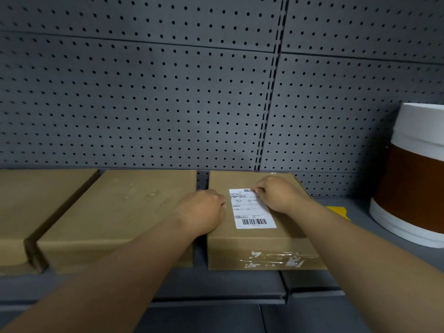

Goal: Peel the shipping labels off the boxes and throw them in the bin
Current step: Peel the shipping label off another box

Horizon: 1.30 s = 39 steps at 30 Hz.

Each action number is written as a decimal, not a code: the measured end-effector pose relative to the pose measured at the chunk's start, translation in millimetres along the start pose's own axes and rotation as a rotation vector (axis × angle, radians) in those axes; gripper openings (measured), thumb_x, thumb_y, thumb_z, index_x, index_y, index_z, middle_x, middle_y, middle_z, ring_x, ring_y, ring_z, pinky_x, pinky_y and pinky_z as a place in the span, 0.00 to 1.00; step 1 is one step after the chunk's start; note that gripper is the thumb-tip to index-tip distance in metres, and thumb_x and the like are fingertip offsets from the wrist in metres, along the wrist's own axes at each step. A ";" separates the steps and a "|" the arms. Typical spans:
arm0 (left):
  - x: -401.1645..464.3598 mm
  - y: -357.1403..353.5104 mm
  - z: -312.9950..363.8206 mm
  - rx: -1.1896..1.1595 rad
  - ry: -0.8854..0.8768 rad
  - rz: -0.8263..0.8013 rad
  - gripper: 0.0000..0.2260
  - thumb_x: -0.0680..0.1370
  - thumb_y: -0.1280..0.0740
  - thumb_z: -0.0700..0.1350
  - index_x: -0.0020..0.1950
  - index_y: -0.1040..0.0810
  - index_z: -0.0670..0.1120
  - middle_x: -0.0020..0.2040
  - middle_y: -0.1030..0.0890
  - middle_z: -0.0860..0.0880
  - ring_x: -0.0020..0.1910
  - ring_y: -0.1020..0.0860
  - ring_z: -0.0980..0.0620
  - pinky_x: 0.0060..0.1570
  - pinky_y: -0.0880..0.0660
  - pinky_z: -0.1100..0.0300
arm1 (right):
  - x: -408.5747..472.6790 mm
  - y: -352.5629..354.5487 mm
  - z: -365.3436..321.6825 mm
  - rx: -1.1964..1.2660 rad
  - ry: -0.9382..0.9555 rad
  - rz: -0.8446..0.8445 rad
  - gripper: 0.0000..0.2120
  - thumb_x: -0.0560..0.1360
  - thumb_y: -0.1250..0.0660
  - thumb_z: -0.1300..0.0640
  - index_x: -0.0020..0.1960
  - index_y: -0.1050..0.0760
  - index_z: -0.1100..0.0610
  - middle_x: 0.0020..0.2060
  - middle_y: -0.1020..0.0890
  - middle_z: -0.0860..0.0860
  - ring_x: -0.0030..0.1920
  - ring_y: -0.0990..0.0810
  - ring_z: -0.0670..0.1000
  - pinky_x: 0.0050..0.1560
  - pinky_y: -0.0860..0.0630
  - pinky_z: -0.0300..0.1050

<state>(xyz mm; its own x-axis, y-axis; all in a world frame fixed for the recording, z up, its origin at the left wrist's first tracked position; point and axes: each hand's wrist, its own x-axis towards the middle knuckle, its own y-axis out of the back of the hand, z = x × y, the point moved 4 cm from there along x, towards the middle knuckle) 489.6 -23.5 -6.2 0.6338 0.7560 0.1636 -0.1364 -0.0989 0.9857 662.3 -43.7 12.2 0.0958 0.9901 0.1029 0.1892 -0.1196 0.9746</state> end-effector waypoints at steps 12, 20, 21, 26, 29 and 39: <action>0.3 -11.7 5.1 0.028 0.070 0.065 0.14 0.81 0.48 0.45 0.50 0.24 0.42 0.51 0.20 0.44 0.47 0.22 0.44 0.50 0.25 0.49 | 20.6 -9.2 21.7 0.182 -0.030 0.208 0.14 0.78 0.44 0.60 0.46 0.21 0.65 0.50 0.21 0.59 0.52 0.23 0.56 0.52 0.29 0.45; 0.5 -11.6 6.0 0.015 0.085 0.055 0.13 0.81 0.47 0.45 0.51 0.24 0.42 0.52 0.20 0.44 0.49 0.22 0.44 0.51 0.25 0.49 | 20.5 -12.5 23.9 0.190 -0.008 0.244 0.20 0.81 0.49 0.57 0.48 0.21 0.67 0.50 0.21 0.61 0.56 0.26 0.57 0.57 0.31 0.46; 0.7 -11.9 5.5 0.013 0.083 0.058 0.13 0.81 0.47 0.45 0.51 0.24 0.42 0.52 0.20 0.44 0.49 0.22 0.45 0.51 0.24 0.49 | 20.4 -12.7 24.8 0.193 -0.011 0.249 0.20 0.81 0.49 0.57 0.48 0.21 0.67 0.50 0.21 0.61 0.55 0.25 0.57 0.56 0.31 0.46; 1.7 -12.2 5.9 0.033 0.074 0.062 0.13 0.81 0.47 0.45 0.51 0.24 0.43 0.52 0.20 0.45 0.49 0.22 0.46 0.51 0.25 0.50 | 22.0 -13.8 29.1 0.204 -0.014 0.263 0.19 0.80 0.48 0.57 0.48 0.21 0.66 0.50 0.20 0.60 0.54 0.25 0.57 0.55 0.31 0.47; 1.6 -10.6 6.3 0.046 0.070 0.060 0.13 0.81 0.47 0.45 0.52 0.24 0.43 0.53 0.20 0.45 0.50 0.22 0.46 0.52 0.25 0.51 | 22.9 -15.4 30.3 0.192 -0.017 0.257 0.19 0.80 0.48 0.56 0.46 0.21 0.65 0.50 0.19 0.58 0.53 0.24 0.57 0.56 0.29 0.48; 1.3 -8.6 8.9 0.088 0.045 0.062 0.13 0.81 0.47 0.46 0.52 0.24 0.43 0.53 0.20 0.44 0.50 0.22 0.45 0.51 0.25 0.51 | 18.3 -13.3 31.0 0.271 -0.065 0.198 0.18 0.80 0.48 0.57 0.47 0.21 0.65 0.50 0.19 0.59 0.54 0.23 0.58 0.56 0.27 0.49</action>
<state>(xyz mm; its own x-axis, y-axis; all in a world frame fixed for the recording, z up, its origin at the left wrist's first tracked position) 498.4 -27.4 -14.1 0.5909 0.7749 0.2246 -0.1055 -0.2017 0.9737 691.9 -26.3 -5.0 0.2172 0.9398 0.2638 0.4130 -0.3334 0.8475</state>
